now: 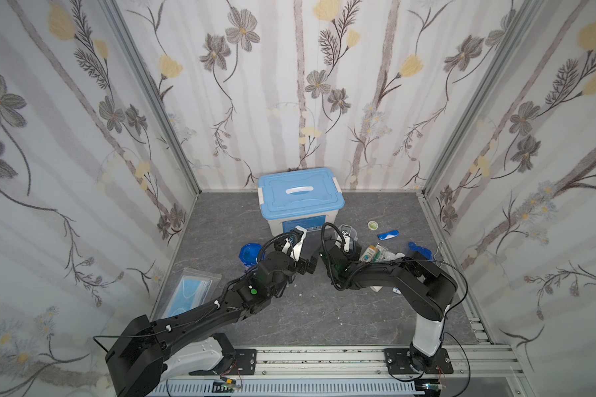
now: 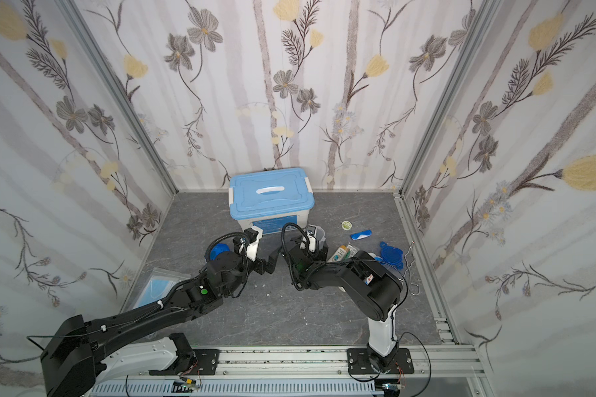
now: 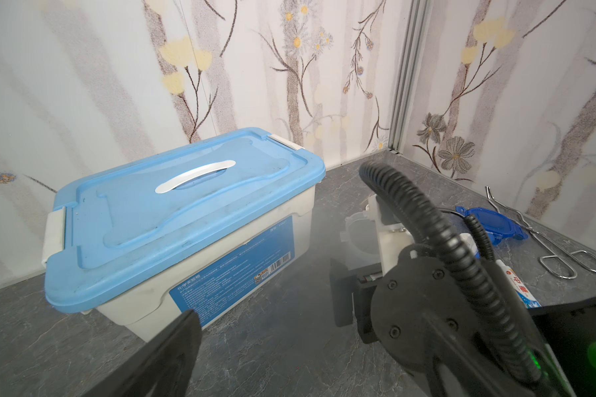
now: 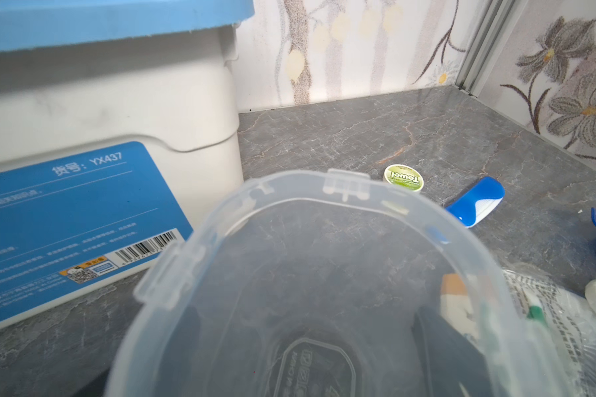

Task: Take out toiletry kits
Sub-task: Place the container at the center of the board.

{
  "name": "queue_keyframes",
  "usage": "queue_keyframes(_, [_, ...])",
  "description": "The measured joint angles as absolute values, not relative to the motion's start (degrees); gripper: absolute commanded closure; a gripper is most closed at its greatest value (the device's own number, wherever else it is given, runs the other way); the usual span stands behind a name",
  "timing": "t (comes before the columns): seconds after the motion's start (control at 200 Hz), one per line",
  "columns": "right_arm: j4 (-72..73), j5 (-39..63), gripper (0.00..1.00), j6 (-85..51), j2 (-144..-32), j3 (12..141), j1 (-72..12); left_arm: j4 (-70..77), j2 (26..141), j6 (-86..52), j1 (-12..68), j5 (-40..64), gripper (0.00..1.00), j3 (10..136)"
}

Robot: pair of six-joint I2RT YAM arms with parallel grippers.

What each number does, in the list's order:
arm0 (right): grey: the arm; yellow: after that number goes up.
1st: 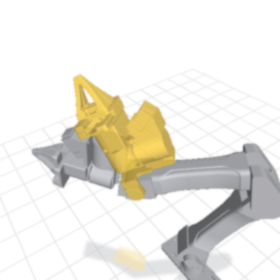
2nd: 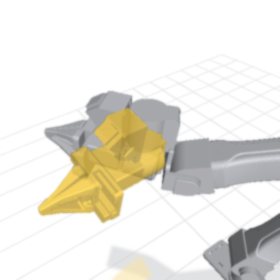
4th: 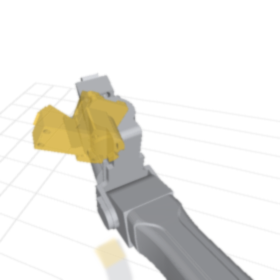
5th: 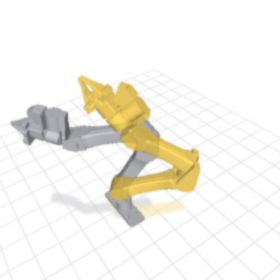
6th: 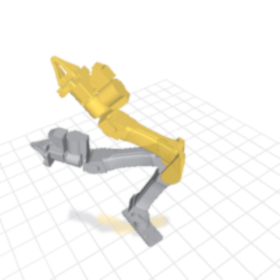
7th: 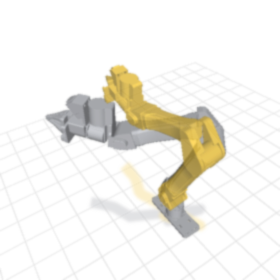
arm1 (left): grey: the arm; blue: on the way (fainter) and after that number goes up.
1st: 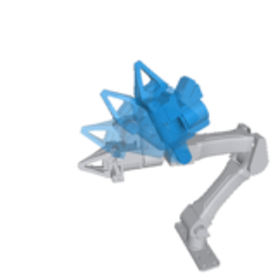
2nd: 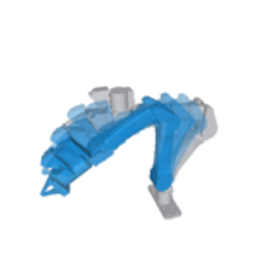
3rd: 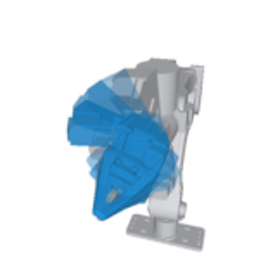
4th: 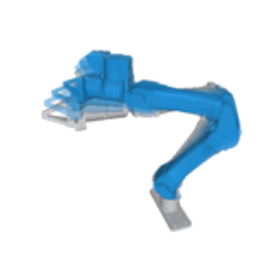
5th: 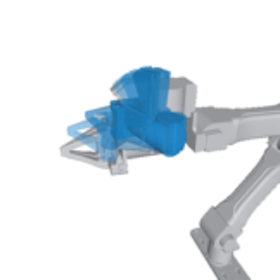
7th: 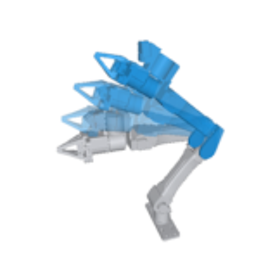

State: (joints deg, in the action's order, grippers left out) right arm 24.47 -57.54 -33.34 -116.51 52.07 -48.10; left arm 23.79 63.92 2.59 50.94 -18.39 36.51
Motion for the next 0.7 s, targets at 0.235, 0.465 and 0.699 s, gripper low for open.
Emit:
queue_keyframes(0.235, [13.43,-56.34,0.00,-42.68,-113.75,52.95,-49.19,21.82,62.17,1.93,50.94,-19.38,0.00,37.08])
queue_keyframes(0.465, [6.66,-51.40,0.00,-47.35,-106.83,50.52,-51.13,14.00,58.70,0.73,50.94,-27.55,0.00,40.53])
queue_keyframes(0.699, [3.29,-44.51,0.00,-49.23,-96.20,47.77,-54.35,5.04,47.53,-3.38,49.60,-42.00,0.00,37.32])
